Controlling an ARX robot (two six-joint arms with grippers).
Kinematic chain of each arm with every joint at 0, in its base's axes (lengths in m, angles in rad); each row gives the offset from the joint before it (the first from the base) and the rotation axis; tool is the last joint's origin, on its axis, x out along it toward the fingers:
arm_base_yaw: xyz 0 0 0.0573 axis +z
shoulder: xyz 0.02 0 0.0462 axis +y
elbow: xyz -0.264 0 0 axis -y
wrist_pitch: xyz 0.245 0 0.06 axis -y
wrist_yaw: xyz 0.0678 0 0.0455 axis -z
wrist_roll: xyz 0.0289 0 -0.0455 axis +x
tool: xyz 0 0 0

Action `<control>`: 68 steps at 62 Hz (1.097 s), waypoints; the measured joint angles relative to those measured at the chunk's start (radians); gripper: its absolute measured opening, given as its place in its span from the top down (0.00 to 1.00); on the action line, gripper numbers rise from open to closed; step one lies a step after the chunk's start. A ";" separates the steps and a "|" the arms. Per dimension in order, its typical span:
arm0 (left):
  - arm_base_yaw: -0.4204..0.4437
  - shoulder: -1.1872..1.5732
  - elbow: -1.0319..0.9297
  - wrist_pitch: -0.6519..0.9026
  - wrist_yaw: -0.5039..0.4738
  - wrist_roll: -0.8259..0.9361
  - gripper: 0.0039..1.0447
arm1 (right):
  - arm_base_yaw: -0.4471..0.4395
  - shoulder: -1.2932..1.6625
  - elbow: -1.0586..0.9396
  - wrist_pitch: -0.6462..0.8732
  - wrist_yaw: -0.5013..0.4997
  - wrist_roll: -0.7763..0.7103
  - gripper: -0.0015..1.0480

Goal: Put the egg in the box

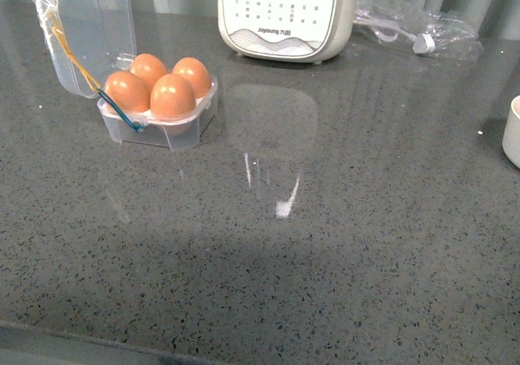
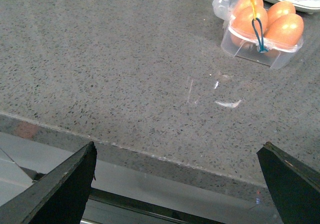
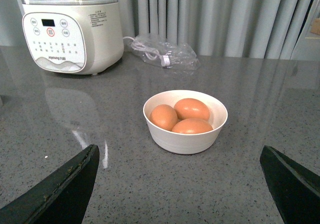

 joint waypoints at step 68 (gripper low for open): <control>0.164 1.215 0.523 0.739 0.231 0.156 0.06 | 0.000 0.000 0.000 0.000 0.000 0.000 0.07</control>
